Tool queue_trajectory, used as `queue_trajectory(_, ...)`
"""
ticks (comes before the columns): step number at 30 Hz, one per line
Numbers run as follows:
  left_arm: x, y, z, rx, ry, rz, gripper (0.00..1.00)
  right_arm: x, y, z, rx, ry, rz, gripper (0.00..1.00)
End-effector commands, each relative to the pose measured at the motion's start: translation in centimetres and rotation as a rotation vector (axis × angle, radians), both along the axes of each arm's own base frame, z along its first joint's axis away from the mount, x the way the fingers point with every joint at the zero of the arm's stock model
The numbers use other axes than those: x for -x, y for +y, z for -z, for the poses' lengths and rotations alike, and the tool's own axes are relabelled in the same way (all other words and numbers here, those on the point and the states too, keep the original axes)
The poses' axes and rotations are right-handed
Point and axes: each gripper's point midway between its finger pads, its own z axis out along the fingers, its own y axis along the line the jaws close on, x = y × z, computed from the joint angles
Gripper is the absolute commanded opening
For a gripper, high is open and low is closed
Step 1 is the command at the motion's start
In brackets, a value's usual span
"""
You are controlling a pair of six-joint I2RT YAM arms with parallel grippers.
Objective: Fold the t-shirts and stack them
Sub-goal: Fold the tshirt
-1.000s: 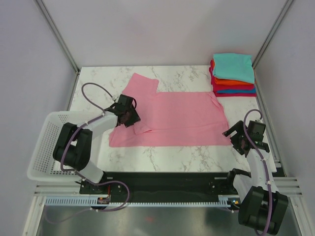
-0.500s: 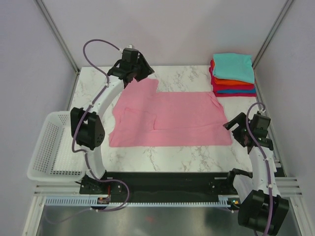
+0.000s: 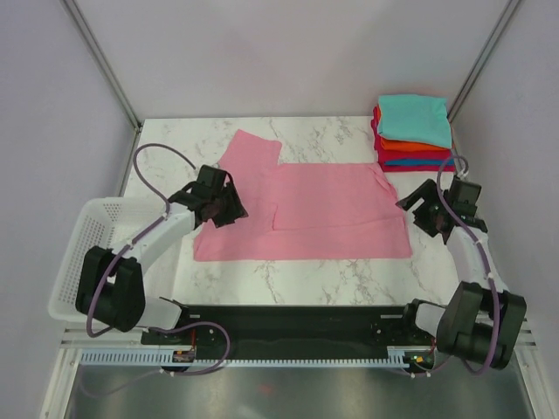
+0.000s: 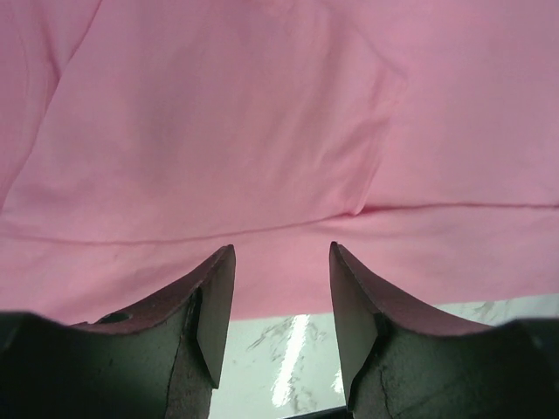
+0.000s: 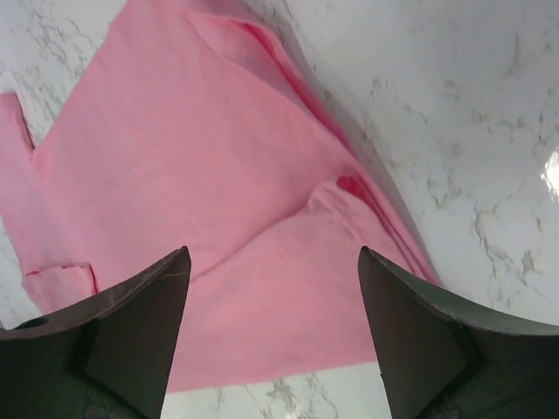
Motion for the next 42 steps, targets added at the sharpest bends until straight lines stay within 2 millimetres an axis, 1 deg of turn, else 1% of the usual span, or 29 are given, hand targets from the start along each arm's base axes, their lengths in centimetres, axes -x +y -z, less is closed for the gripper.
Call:
queue_trajectory(1,1.7,-0.2,-0.4,0.041,-0.073,0.044,0.55,-5.3,-1.1,-2.8,0.064,-0.128,-0.011,0.84)
queue_trajectory(2,2.2,-0.1,-0.2,0.051,-0.073,0.035,0.55,-6.2,-0.2,-2.6,0.095,-0.12,-0.038,0.84)
queue_trajectory(3,3.4,0.3,1.6,0.039,-0.04,0.036,0.55,-7.5,0.2,-3.6,0.118,-0.128,-0.053,0.84)
queue_trajectory(4,3.6,0.4,2.1,0.037,-0.041,0.034,0.55,-8.3,0.8,-2.2,0.126,-0.081,-0.082,0.84)
queue_trajectory(5,4.4,0.9,3.7,0.014,-0.006,0.024,0.55,-9.1,2.4,-2.8,0.137,-0.081,-0.122,0.82)
queue_trajectory(6,4.7,1.2,4.4,0.002,0.013,0.023,0.55,-9.4,3.2,-2.5,0.14,-0.073,-0.139,0.81)
queue_trajectory(8,5.3,1.7,5.8,-0.026,0.054,0.015,0.55,-9.1,5.7,-1.6,0.162,-0.059,-0.178,0.81)
queue_trajectory(10,5.9,2.5,6.9,-0.061,0.08,-0.003,0.55,-8.8,7.8,-1.4,0.144,-0.083,-0.207,0.81)
queue_trajectory(11,6.2,3.0,7.5,-0.08,0.094,-0.019,0.55,-7.9,8.7,0.1,0.129,-0.062,-0.228,0.81)
queue_trajectory(12,6.4,3.2,8.0,-0.092,0.107,-0.022,0.55,-8.0,9.3,0.3,0.112,-0.087,-0.242,0.81)
queue_trajectory(13,6.5,3.3,8.3,-0.097,0.117,-0.026,0.55,-7.6,9.7,1.2,0.099,-0.073,-0.249,0.81)
queue_trajectory(14,6.7,3.4,8.5,-0.102,0.127,-0.026,0.55,-6.7,9.9,2.7,0.091,-0.044,-0.26,0.81)
queue_trajectory(16,7.4,3.5,9.3,-0.103,0.157,-0.024,0.55,-6.0,9.9,4.0,0.092,-0.021,-0.271,0.81)
queue_trajectory(17,8.0,3.5,9.8,-0.099,0.179,-0.02,0.54,-4.9,9.7,5.3,0.093,0.012,-0.27,0.81)
queue_trajectory(19,8.8,3.7,10.2,-0.094,0.192,-0.025,0.54,-4.1,9.5,5.8,0.099,0.017,-0.26,0.82)
queue_trajectory(20,9.1,3.8,10.3,-0.091,0.198,-0.038,0.54,-3.1,9.3,6.7,0.101,0.042,-0.254,0.82)
queue_trajectory(21,10.0,4.2,10.8,-0.098,0.217,-0.046,0.54,-2.5,9.0,6.8,0.104,0.051,-0.236,0.83)
queue_trajectory(23,10.5,4.5,10.5,-0.091,0.208,-0.069,0.54,-1.0,8.0,8.2,0.139,0.097,-0.196,0.85)
queue_trajectory(25,11.9,5.1,11.0,-0.097,0.233,-0.077,0.54,0.0,7.4,8.6,0.15,0.121,-0.161,0.88)
queue_trajectory(26,12.2,5.0,10.7,-0.085,0.227,-0.081,0.54,0.9,7.0,9.3,0.16,0.144,-0.146,0.89)
queue_trajectory(28,13.5,5.3,11.1,-0.076,0.242,-0.089,0.53,1.7,6.7,9.3,0.156,0.159,-0.114,0.91)
queue_trajectory(30,13.5,4.7,9.7,-0.032,0.196,-0.081,0.52,2.9,5.6,9.2,0.182,0.18,-0.054,0.92)
queue_trajectory(31,14.3,5.2,9.4,-0.04,0.228,-0.116,0.52,3.2,5.3,9.0,0.169,0.182,-0.007,0.94)
queue_trajectory(32,13.9,4.9,8.2,-0.013,0.186,-0.119,0.52,3.9,5.1,9.2,0.164,0.187,0.016,0.94)
queue_trajectory(33,14.2,4.7,8.0,0.003,0.184,-0.117,0.52,4.1,4.8,8.4,0.163,0.16,0.047,0.94)
queue_trajectory(35,15.1,4.3,7.7,0.024,0.194,-0.13,0.52,4.9,4.5,8.1,0.152,0.165,0.091,0.95)
queue_trajectory(38,16.5,3.3,7.4,0.052,0.216,-0.126,0.52,4.9,3.7,6.1,0.178,0.12,0.126,0.95)
queue_trajectory(40,17.2,1.6,6.6,0.102,0.221,-0.082,0.52,5.1,3.9,4.6,0.173,0.094,0.112,0.95)
queue_trajectory(42,16.8,0.5,4.5,0.124,0.188,-0.049,0.52,3.8,4.5,1.2,0.181,-0.004,0.04,0.93)
